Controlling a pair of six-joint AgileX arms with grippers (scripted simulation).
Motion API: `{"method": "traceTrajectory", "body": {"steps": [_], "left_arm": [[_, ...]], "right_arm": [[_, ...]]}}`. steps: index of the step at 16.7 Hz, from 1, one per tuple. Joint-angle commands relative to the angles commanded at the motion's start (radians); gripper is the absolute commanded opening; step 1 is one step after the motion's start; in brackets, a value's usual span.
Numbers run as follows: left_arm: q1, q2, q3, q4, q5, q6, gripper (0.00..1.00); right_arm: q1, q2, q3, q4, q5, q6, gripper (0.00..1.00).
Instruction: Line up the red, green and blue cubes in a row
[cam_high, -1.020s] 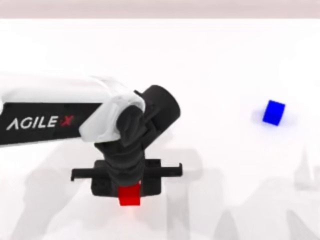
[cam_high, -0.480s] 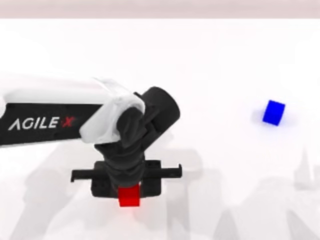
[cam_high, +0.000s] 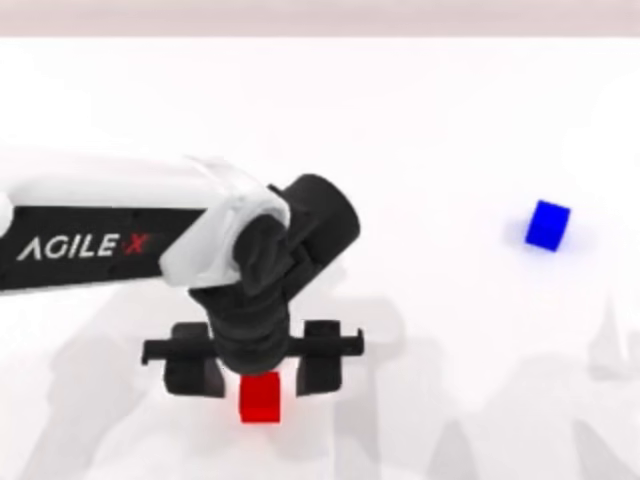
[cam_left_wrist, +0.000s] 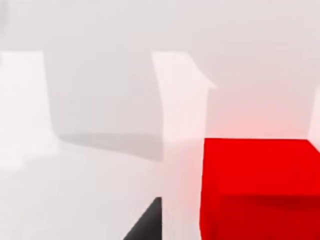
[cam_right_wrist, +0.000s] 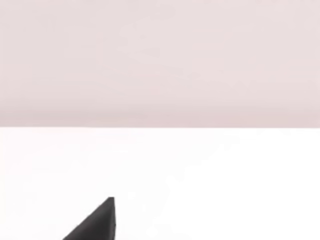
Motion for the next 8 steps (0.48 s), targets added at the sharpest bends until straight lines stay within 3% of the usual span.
{"method": "traceTrajectory", "body": {"steps": [8], "left_arm": [[0.0,0.0,0.0,0.0,0.0,0.0,1.0]], "right_arm": [[0.0,0.0,0.0,0.0,0.0,0.0,1.0]]}}
